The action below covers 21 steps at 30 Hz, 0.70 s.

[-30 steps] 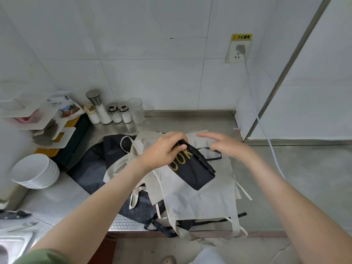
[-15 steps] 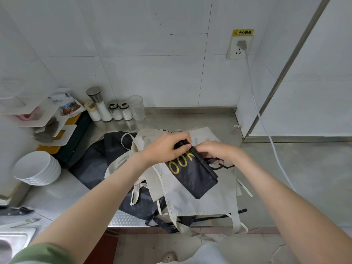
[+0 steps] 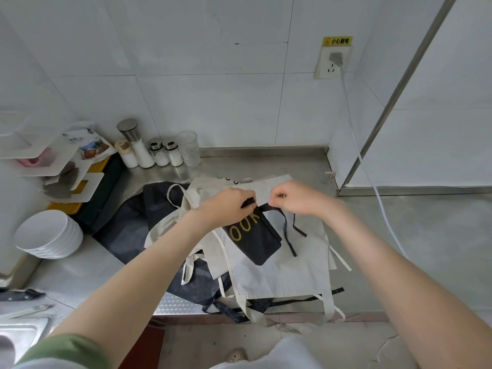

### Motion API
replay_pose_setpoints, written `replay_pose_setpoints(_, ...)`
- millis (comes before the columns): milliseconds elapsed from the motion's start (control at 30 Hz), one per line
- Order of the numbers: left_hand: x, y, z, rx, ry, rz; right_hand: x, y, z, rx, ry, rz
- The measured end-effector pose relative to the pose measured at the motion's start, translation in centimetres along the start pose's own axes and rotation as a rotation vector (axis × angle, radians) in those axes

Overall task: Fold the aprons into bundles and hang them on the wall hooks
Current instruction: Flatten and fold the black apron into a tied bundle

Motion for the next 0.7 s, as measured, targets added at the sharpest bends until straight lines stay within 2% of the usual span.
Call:
replay_pose_setpoints(133,-0.5,0.6,0.9,-0.081,-0.085,-0.055,0.2,1.0,-0.2,0.012,0.054,0.170)
replay_pose_setpoints(200,-0.6,0.8,1.4,-0.134,-0.120,-0.099,0.2,1.3,-0.2,0.006,0.061,0.194)
replay_pose_setpoints(367,-0.7,1.3,1.6,-0.179,-0.145,-0.067,-0.2,1.6,1.0,0.001,0.012,0.126)
replay_pose_setpoints(567,-0.7,2.8,0.3,-0.214,-0.024,0.145,-1.2,1.6,3.4,0.014,-0.075,-0.052)
replay_pose_setpoints(633,-0.7,2.9,0.3,-0.213,-0.026,0.141,-1.2,1.5,3.6,0.024,-0.067,-0.049)
replay_pose_setpoints(700,-0.7,2.6,0.6,-0.221,-0.061,0.085,-1.0,1.8,3.3,0.054,-0.025,0.045)
Point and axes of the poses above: each hand's wrist, its own x-axis towards the middle knuckle, its own y-axis out of the back of the hand, z = x × y, the point moved 4 cm from there along x, towards the middle knuckle, and after that the axes turned 2 degrees about x, right-handed, at the moved point
